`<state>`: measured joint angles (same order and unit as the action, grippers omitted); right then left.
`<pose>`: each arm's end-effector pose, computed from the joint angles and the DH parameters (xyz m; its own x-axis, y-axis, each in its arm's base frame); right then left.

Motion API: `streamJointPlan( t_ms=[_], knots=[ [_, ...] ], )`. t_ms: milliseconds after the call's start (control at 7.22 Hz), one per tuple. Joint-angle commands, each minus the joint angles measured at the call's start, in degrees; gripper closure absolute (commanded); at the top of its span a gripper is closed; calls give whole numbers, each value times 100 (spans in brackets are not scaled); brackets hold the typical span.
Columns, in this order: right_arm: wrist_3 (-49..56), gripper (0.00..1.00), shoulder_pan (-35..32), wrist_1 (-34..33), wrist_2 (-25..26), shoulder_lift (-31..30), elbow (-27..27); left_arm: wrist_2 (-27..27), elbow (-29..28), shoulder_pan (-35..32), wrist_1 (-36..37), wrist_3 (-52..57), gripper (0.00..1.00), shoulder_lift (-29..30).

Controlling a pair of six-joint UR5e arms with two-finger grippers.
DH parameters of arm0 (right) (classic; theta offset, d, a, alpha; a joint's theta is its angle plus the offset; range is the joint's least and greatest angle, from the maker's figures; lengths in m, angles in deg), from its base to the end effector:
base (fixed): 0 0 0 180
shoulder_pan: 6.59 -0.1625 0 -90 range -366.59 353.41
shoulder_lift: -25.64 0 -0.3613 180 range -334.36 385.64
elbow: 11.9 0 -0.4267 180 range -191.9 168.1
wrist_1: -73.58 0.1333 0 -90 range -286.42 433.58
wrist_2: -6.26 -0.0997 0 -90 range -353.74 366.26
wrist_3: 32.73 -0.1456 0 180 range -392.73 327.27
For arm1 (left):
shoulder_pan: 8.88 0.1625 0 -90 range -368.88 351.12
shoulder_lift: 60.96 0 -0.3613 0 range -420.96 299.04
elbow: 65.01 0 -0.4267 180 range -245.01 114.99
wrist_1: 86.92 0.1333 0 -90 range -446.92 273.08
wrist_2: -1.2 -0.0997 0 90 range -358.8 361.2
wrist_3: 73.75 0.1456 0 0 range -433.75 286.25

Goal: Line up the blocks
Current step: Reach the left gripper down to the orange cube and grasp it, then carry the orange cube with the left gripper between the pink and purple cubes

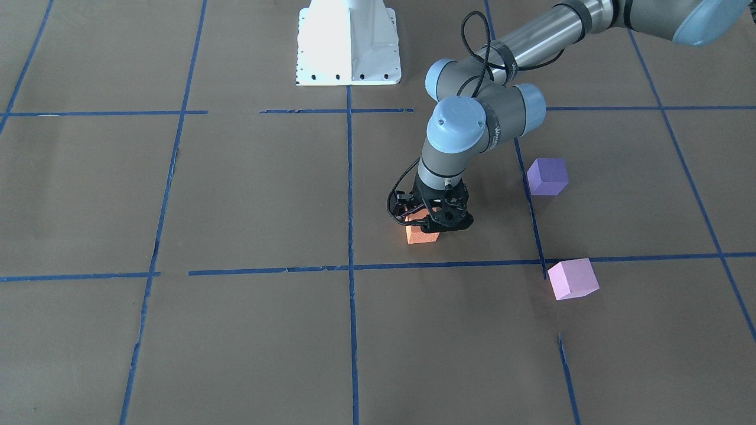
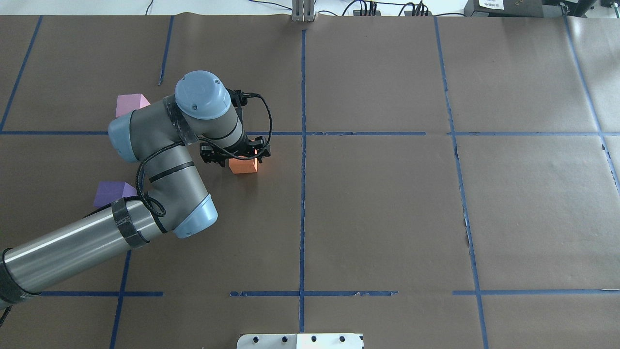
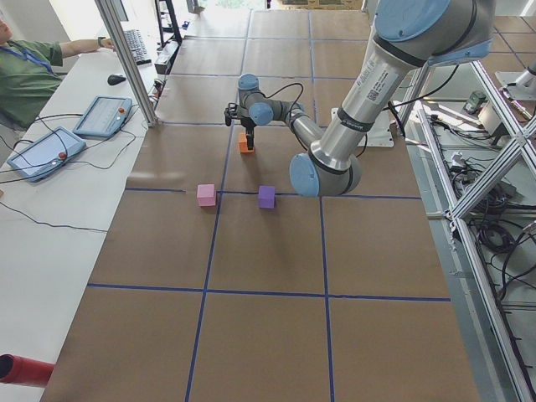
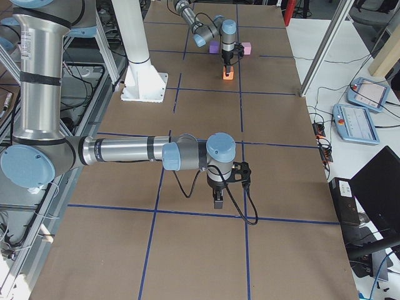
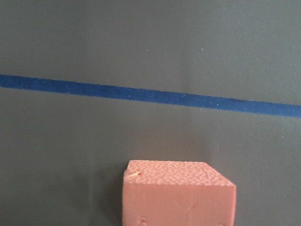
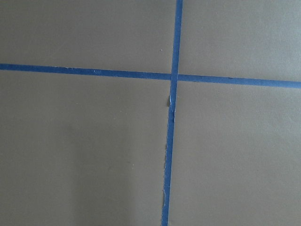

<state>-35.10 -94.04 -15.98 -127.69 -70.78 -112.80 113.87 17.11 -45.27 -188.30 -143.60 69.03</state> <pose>0.0103 -0.4943 0.5841 0.7178 -0.0503 0.6944 0.0147 0.9983 0.0571 0.5647 -0.5121 0.2414 0.6633 -0.0940 -0.7424 0.1123 0.9934 -0.0254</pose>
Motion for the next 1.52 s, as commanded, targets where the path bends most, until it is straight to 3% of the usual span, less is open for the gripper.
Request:
streamJointPlan(
  t_ms=[0, 138, 277, 415, 554, 831, 1108, 1385],
  knots=[
    [0, 0, 0, 0, 0, 0, 0, 9, -55, -9, -49, 7, 12, 0],
    [0, 0, 0, 0, 0, 0, 0, 35, -64, 0, -49, 7, 38, 0],
    [0, 0, 0, 0, 0, 0, 0, 53, -82, 0, -49, 7, 71, 0],
    [0, 0, 0, 0, 0, 0, 9, 131, -65, -26, -41, 7, 74, 0],
    [0, 0, 0, 0, 0, 0, 0, 567, 40, -296, 20, 242, 74, -35],
    [0, 0, 0, 0, 0, 0, 0, 800, 916, -963, 47, 1292, 74, -1076],
    [0, 0, 0, 0, 0, 0, 9, 774, 955, -1510, 39, 2673, 74, -1816],
    [0, 0, 0, 0, 0, 0, 9, 783, 780, -1494, 30, 2803, 74, -1943]
  ],
)
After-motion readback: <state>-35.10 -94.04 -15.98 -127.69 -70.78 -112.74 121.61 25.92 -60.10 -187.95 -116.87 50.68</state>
